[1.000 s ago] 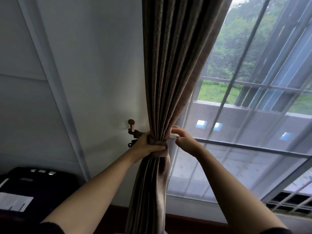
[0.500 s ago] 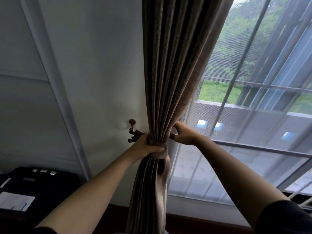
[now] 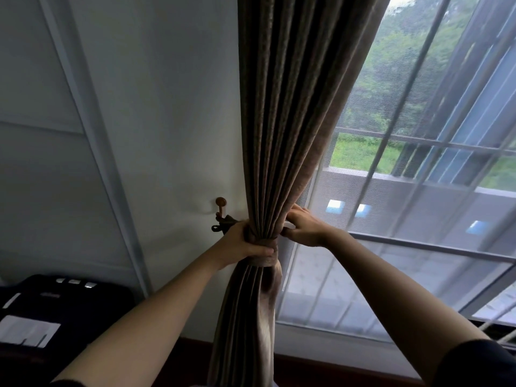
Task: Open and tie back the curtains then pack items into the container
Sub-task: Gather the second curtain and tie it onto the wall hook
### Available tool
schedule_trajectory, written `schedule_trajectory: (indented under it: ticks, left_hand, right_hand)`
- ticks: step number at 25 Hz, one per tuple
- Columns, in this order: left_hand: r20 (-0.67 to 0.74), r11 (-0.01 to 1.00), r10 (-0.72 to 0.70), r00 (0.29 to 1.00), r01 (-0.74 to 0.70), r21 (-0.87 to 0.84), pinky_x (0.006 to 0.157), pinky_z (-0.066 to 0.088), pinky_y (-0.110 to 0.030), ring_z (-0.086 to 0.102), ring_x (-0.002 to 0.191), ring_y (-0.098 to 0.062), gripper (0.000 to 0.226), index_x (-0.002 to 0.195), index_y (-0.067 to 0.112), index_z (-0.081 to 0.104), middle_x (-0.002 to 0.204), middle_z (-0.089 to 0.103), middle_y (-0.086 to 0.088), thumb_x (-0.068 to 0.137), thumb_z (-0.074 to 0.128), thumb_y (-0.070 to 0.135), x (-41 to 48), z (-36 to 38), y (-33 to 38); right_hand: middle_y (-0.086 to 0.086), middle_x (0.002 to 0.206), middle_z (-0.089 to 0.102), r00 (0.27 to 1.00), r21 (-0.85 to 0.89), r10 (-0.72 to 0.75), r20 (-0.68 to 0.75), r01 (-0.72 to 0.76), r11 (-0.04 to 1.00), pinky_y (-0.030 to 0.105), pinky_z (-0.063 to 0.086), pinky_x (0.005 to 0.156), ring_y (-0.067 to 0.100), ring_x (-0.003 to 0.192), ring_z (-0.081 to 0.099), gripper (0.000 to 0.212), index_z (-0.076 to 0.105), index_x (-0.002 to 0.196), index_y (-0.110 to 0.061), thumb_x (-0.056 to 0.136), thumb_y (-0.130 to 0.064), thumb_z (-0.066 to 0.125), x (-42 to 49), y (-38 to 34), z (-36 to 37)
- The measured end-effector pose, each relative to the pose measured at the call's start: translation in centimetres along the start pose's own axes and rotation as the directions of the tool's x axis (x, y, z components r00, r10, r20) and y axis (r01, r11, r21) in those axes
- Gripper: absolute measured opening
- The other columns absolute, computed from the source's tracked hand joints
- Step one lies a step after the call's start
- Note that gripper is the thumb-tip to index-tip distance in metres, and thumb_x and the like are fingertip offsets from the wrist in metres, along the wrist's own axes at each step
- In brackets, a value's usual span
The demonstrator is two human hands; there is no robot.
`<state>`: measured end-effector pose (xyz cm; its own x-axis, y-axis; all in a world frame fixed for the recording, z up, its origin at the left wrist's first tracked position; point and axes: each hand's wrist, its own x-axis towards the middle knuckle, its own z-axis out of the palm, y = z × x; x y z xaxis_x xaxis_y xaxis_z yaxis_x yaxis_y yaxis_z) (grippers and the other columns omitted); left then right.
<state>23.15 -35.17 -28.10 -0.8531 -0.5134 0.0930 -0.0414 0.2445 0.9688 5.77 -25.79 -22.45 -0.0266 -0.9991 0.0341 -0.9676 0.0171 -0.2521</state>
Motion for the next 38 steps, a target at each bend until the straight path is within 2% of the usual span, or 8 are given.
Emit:
schedule_trajectory:
  ticks: [4, 8, 18, 20, 23, 27, 33, 38]
  left_hand:
    - [0.010, 0.999, 0.014, 1.000, -0.015, 0.050, 0.095, 0.052, -0.039, 0.065, 0.106, -0.018, 0.062, 0.115, 0.013, 0.063, 0.111, 0.069, -0.006, 0.059, 0.082, 0.030, -0.1, -0.1, 0.1]
    - [-0.031, 0.998, 0.009, 0.999, -0.007, 0.061, 0.094, 0.052, -0.040, 0.065, 0.104, -0.017, 0.062, 0.116, 0.012, 0.062, 0.108, 0.069, -0.004, 0.060, 0.083, 0.027, 0.3, 0.4, 0.1]
    - [0.055, 0.994, -0.071, 0.996, 0.065, 0.092, 0.091, 0.051, -0.028, 0.061, 0.105, -0.010, 0.055, 0.118, 0.018, 0.057, 0.111, 0.065, 0.001, 0.066, 0.076, 0.024, 0.8, 0.0, 0.6]
    - [0.079, 0.989, -0.119, 0.990, 0.125, -0.081, 0.078, 0.049, -0.020, 0.062, 0.086, -0.007, 0.028, 0.097, 0.014, 0.065, 0.090, 0.067, 0.003, 0.072, 0.055, 0.010, 0.5, -0.3, 1.3]
    - [-0.039, 0.925, -0.226, 0.973, 0.202, -0.322, 0.064, 0.049, -0.019, 0.062, 0.064, -0.011, 0.046, 0.064, 0.015, 0.069, 0.062, 0.067, 0.003, 0.089, 0.032, 0.003, 1.2, -1.1, 1.7]
    - [-0.054, 0.929, -0.350, 0.935, 0.339, -0.150, 0.079, 0.056, -0.030, 0.070, 0.087, -0.020, 0.029, 0.101, 0.000, 0.067, 0.095, 0.073, -0.014, 0.092, 0.054, 0.024, 1.8, -2.3, 3.4]
    - [-0.055, 0.958, -0.280, 0.958, 0.275, -0.082, 0.084, 0.057, -0.037, 0.070, 0.093, -0.027, 0.024, 0.102, -0.006, 0.067, 0.099, 0.071, -0.022, 0.088, 0.062, 0.013, 2.5, -2.9, 4.3]
    - [-0.081, 0.968, -0.240, 0.967, 0.232, -0.099, 0.084, 0.057, -0.035, 0.069, 0.098, -0.028, 0.031, 0.112, -0.009, 0.057, 0.109, 0.066, -0.025, 0.089, 0.060, 0.012, 1.9, -2.6, 3.6]
  right_hand:
    - [-0.004, 0.107, 0.067, 0.983, -0.339, -0.125, -0.136, 0.072, 0.938, 0.035, 0.030, 0.078, 0.022, 0.105, 0.056, 0.032, 0.063, 0.105, -0.028, 0.084, -0.042, 0.042, -0.9, 1.1, -0.4]
    - [-0.003, 0.078, 0.068, 0.971, -0.424, -0.120, -0.208, 0.021, 0.905, 0.035, 0.031, 0.079, 0.018, 0.085, 0.057, 0.039, 0.066, 0.100, -0.033, 0.088, -0.054, 0.035, -2.1, 1.7, -0.5]
    - [0.006, 0.077, 0.056, 0.948, 0.161, 0.092, -0.303, -0.044, 0.986, 0.028, 0.040, 0.061, 0.021, 0.068, 0.054, 0.014, 0.064, 0.085, -0.004, 0.088, -0.018, 0.061, -4.5, 2.4, 1.9]
    - [0.004, 0.074, 0.054, 0.962, 0.238, 0.146, -0.230, -0.090, 0.967, 0.018, 0.035, 0.058, 0.019, 0.070, 0.050, 0.011, 0.058, 0.088, -0.003, 0.091, -0.013, 0.056, -4.2, 2.2, 1.7]
    - [0.004, 0.074, 0.053, 0.963, 0.247, 0.176, -0.205, -0.123, 0.961, 0.014, 0.032, 0.055, 0.020, 0.071, 0.050, 0.008, 0.056, 0.091, -0.003, 0.091, -0.010, 0.054, -3.8, 2.4, 2.0]
    - [-0.003, 0.070, 0.053, 0.954, 0.326, 0.224, -0.200, -0.151, 0.933, 0.025, 0.034, 0.058, 0.019, 0.071, 0.050, 0.005, 0.056, 0.092, -0.006, 0.090, -0.010, 0.054, -3.4, 2.1, 2.4]
    - [0.006, 0.083, 0.062, 0.941, 0.421, 0.265, -0.211, -0.158, 0.893, 0.029, 0.041, 0.068, 0.017, 0.075, 0.055, 0.016, 0.059, 0.104, -0.010, 0.089, -0.014, 0.059, -3.4, 1.4, 2.3]
    - [0.014, 0.071, 0.058, 0.919, 0.465, 0.313, -0.240, -0.174, 0.868, 0.039, 0.045, 0.063, 0.026, 0.066, 0.056, 0.025, 0.055, 0.084, -0.004, 0.091, -0.027, 0.056, -3.5, 0.9, 2.8]
